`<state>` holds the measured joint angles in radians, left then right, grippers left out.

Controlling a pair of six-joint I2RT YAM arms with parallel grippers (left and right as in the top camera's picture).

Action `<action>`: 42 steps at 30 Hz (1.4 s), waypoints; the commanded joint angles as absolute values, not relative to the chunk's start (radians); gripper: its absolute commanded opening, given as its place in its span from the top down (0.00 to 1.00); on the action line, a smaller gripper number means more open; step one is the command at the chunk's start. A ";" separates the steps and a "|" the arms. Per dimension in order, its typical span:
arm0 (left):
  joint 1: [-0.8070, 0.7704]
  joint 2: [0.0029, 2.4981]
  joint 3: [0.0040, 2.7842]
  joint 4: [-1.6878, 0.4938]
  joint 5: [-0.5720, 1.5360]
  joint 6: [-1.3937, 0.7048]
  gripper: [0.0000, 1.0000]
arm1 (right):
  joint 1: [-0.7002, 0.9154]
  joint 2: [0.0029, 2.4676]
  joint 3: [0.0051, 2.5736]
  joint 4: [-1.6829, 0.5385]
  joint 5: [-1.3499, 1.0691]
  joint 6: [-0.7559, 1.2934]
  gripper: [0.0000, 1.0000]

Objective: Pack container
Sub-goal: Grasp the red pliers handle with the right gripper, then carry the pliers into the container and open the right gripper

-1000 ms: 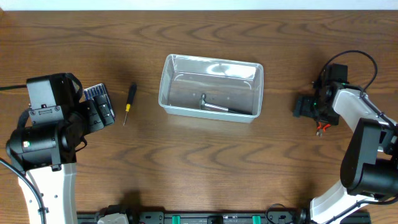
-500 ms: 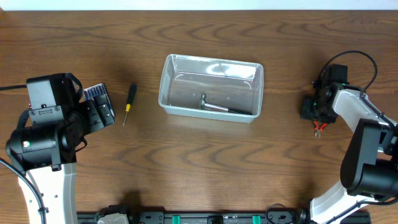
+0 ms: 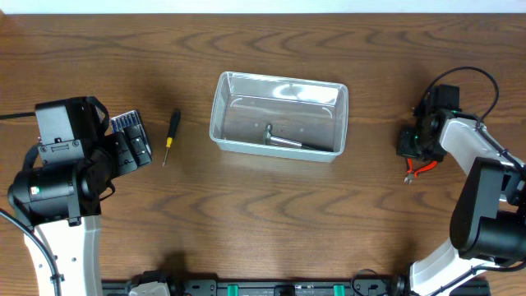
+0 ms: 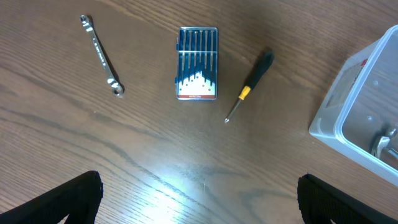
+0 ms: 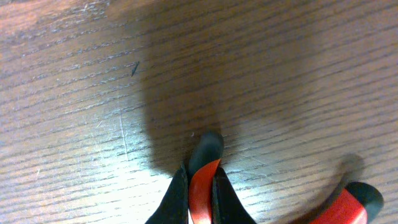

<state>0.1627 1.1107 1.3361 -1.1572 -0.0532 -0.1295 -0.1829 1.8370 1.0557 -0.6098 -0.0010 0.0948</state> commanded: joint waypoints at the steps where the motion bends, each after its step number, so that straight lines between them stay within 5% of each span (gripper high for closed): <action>1: 0.168 1.113 1.357 -1.163 -0.064 -0.116 0.02 | -0.189 1.853 1.028 -0.607 0.021 0.089 0.99; 15: 0.168 1.113 1.357 -1.163 -0.064 -0.116 0.02 | -0.188 1.850 1.055 -0.605 0.019 0.112 0.99; 23: 0.168 1.113 1.357 -1.163 -0.064 -0.116 0.02 | -0.123 1.748 1.399 -0.837 -0.021 0.081 0.99; 31: 0.168 1.113 1.357 -1.163 -0.064 -0.116 0.02 | 0.158 1.685 1.761 -0.952 -0.125 -0.240 0.99; 42: 0.168 1.113 1.357 -1.171 -0.064 -0.116 0.01 | 0.474 1.855 1.725 -0.942 -0.274 -0.648 0.99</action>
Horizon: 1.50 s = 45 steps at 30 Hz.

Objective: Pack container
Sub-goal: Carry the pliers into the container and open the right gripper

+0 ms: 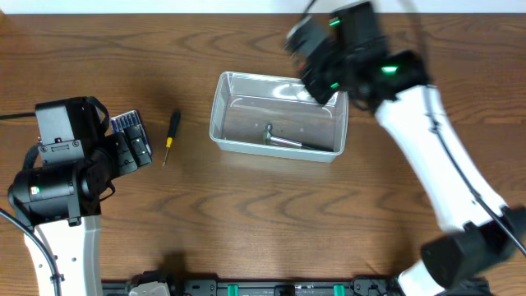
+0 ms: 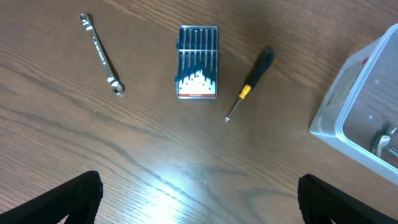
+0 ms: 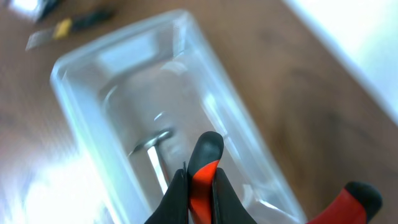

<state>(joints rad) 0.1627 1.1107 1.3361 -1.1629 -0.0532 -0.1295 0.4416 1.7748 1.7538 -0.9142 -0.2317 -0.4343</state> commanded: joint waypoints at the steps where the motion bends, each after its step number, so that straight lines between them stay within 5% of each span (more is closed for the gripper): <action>1: 0.168 1.113 1.357 -1.174 -0.064 -0.116 0.01 | 0.480 1.884 1.721 -0.960 -0.270 -0.696 0.99; 16: 0.168 1.113 1.357 -1.193 -0.064 -0.117 0.02 | 0.387 2.136 1.720 -1.012 -0.214 -0.745 0.91; 18: 0.168 1.113 1.357 -1.196 -0.064 -0.116 0.02 | 0.379 2.136 1.720 -1.005 -0.213 -0.733 0.80; 20: 0.168 1.113 1.357 -1.200 -0.064 -0.117 0.01 | 0.371 2.136 1.720 -0.994 -0.213 -0.727 0.50; 22: 0.168 1.113 1.357 -1.204 -0.064 -0.117 0.01 | 0.367 2.136 1.720 -0.994 -0.213 -0.727 0.35; 38: 0.168 1.111 1.357 -1.221 -0.064 -0.116 0.02 | 0.443 1.960 1.957 -0.994 -0.211 -0.702 0.22; 39: 0.168 1.110 1.357 -1.230 -0.062 -0.116 0.02 | 0.444 1.932 1.987 -0.992 -0.196 -0.690 0.11; 40: 0.165 1.106 1.357 -1.240 -0.060 -0.116 0.02 | 0.442 1.904 2.014 -0.984 -0.168 -0.659 0.01; 45: 0.105 1.106 1.418 -1.263 -0.062 -0.104 0.01 | 0.324 1.761 2.084 -0.938 0.060 -0.316 0.01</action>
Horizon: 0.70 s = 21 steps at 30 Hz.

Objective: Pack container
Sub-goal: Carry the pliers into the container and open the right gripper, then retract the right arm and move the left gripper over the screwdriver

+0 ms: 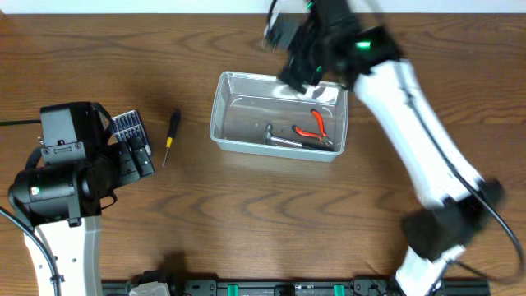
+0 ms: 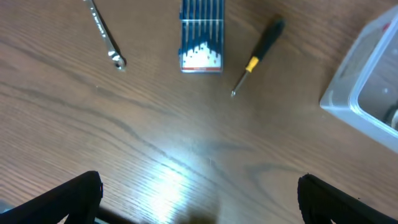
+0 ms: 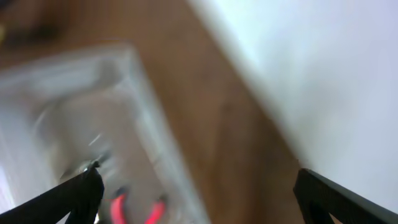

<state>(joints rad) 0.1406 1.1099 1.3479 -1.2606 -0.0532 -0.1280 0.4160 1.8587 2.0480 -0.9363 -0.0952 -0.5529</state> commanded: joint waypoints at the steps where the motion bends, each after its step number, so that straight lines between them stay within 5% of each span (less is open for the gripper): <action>1: 0.089 1.122 1.444 -1.263 -0.062 -0.096 0.02 | 0.277 1.740 2.084 -0.947 0.054 -0.247 0.01; 9: 0.061 1.433 1.560 -1.180 -0.061 0.062 0.02 | -0.078 1.762 2.078 -1.142 -0.097 -0.027 0.01; 21: 0.059 1.892 1.560 -0.941 0.049 0.120 0.02 | -0.130 1.940 2.078 -1.251 -0.105 -0.102 0.01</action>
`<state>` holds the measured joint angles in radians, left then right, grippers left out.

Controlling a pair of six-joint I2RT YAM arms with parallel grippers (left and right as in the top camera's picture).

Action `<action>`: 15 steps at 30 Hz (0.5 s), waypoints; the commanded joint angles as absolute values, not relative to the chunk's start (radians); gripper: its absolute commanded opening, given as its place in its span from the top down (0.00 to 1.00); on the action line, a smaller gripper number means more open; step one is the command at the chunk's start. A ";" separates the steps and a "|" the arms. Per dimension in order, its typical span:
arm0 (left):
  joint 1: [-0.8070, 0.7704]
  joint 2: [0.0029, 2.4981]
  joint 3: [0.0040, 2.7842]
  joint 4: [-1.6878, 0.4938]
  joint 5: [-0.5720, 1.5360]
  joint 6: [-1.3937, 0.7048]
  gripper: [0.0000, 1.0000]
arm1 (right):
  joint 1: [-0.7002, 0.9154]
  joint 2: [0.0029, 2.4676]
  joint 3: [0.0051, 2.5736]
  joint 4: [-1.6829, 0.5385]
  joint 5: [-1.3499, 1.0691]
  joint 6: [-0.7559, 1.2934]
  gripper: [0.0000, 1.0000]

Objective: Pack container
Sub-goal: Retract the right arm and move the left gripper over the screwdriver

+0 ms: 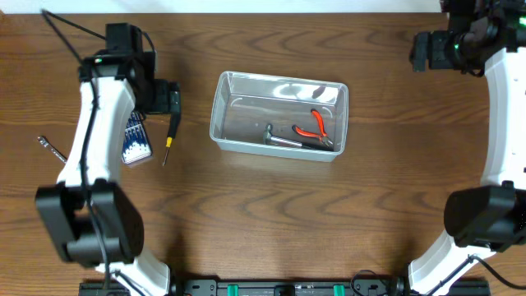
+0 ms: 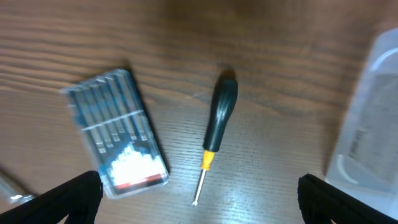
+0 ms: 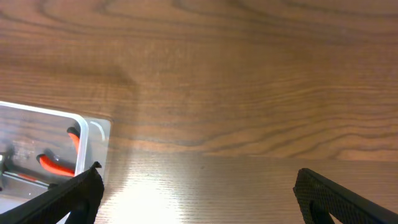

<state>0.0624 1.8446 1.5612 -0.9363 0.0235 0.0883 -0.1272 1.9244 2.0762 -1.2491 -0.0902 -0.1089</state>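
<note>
A clear plastic container (image 1: pixel 220 123) sits mid-table; red-handled pliers (image 1: pixel 315 127) and a metal tool (image 1: pixel 281 140) lie inside it. A black screwdriver with a yellow collar (image 1: pixel 170 134) rests left of the container, beside a blue bit case (image 1: pixel 136 141). My left gripper (image 1: pixel 164 103) hovers open just over the screwdriver's handle end; the left wrist view shows the screwdriver (image 2: pixel 219 118) and the bit case (image 2: pixel 115 132) ahead of the left gripper (image 2: pixel 199 199). At the table's back right my right gripper (image 1: pixel 423 51) is open and empty. The right wrist view catches the container's corner (image 3: pixel 93 132).
A small wrench (image 1: pixel 51 148) lies at the far left of the wooden table (image 1: pixel 246 214). The table's back edge runs just behind both grippers. The container's wall (image 2: pixel 373 124) is at the right of the left wrist view.
My left arm has moved from the front left to above the screwdriver's handle, still open. My right gripper, open, has moved from the container's back edge to the back right corner.
My right gripper was shut on the red pliers at the table's right side. Then it held them over the container. Then the pliers lay inside and the gripper was open. Now it is at the back right, and my left gripper is over the screwdriver.
</note>
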 commanded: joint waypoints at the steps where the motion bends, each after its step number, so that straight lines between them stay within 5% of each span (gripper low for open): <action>1: 0.059 1.913 1.560 -0.946 0.049 0.129 0.02 | -0.130 1.950 2.078 -1.250 -0.105 -0.102 0.01; 15: 0.059 2.101 1.559 -0.981 0.049 0.213 0.02 | -0.138 2.002 2.078 -1.246 -0.105 -0.102 0.01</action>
<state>0.0616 2.0758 1.5608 -0.9791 0.0456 0.1684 -0.1291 1.9984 2.0762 -1.2449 -0.0975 -0.1089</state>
